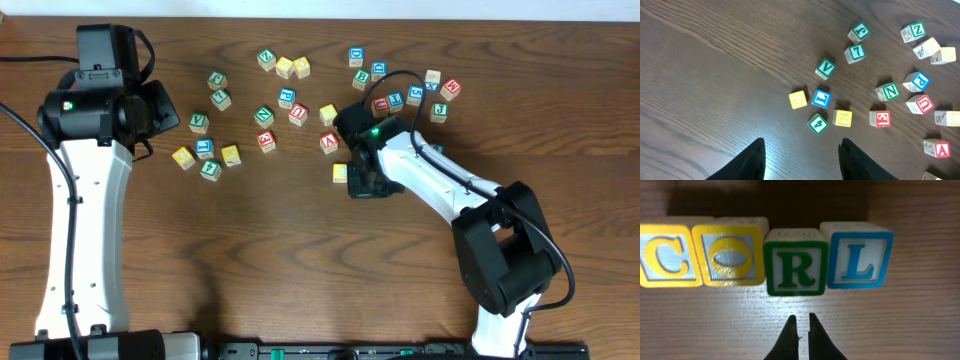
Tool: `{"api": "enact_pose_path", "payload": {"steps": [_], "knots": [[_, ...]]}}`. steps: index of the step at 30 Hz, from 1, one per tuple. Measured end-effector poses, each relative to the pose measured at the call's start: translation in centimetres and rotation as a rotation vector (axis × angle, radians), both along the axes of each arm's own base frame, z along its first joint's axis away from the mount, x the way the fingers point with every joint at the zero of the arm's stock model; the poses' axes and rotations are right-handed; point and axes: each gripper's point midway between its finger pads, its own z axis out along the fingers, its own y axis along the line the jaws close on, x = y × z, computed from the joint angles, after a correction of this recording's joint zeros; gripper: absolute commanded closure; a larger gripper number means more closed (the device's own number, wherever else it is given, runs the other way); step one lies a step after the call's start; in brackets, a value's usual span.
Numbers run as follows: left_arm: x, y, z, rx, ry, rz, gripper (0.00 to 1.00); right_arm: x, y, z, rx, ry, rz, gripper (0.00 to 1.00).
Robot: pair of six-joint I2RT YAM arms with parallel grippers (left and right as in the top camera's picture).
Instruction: Spell out CORL
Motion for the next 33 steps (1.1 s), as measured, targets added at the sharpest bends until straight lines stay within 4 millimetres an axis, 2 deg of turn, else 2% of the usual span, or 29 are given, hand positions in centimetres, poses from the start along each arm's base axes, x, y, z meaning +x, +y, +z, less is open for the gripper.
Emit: {"api": "enact_pose_path", "payload": {"steps": [33], "knots": [[0.0,0.0,0.0,0.000,0.000,0.000,0.53,1.3,0.0,0.1,-0.004,-0.058,-0.009,0.96]]}}
